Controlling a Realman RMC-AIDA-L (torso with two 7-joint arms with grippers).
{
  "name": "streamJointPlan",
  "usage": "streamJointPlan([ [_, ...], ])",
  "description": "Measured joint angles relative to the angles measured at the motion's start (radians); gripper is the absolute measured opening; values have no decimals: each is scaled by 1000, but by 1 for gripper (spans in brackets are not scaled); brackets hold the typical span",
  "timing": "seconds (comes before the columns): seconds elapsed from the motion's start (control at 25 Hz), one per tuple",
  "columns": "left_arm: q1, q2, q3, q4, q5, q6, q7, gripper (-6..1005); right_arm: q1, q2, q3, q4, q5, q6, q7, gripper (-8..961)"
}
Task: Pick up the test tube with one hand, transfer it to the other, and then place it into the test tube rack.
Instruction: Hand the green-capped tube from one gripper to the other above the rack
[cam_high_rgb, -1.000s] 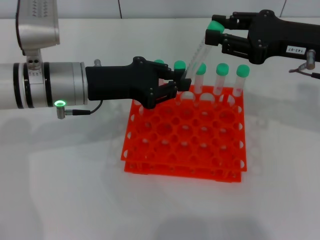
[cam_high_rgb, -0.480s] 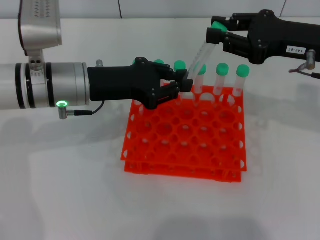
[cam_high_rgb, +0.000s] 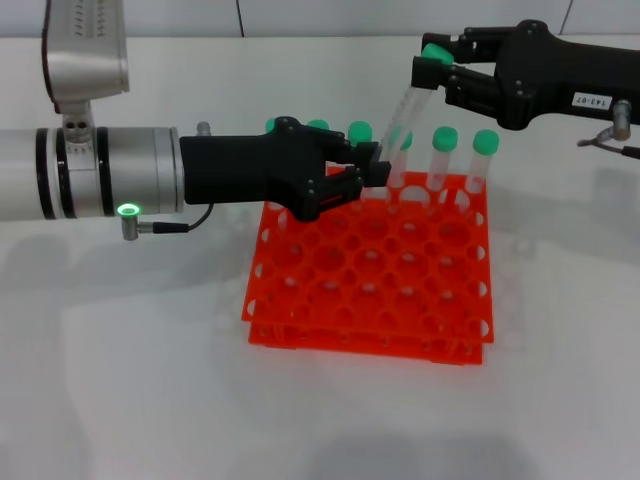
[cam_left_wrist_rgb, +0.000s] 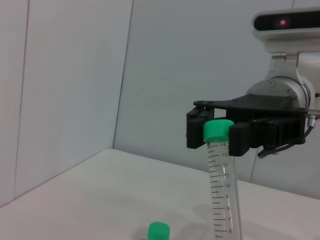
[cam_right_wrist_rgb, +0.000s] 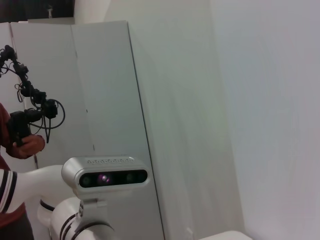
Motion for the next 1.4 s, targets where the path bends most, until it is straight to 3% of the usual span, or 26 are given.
streamJointPlan([
  [0.88, 32, 0, 40, -3, -84, -9, -27, 197, -4, 0, -2, -2, 5, -4, 0, 275],
  [0.96, 31, 0, 54, -4, -83, -10, -35, 379, -5, 0, -2, -2, 7, -4, 0, 275],
  [1.4, 49, 4, 62, 46, -110, 41, -90, 815, -13, 0, -1, -4, 10, -18, 0, 272],
])
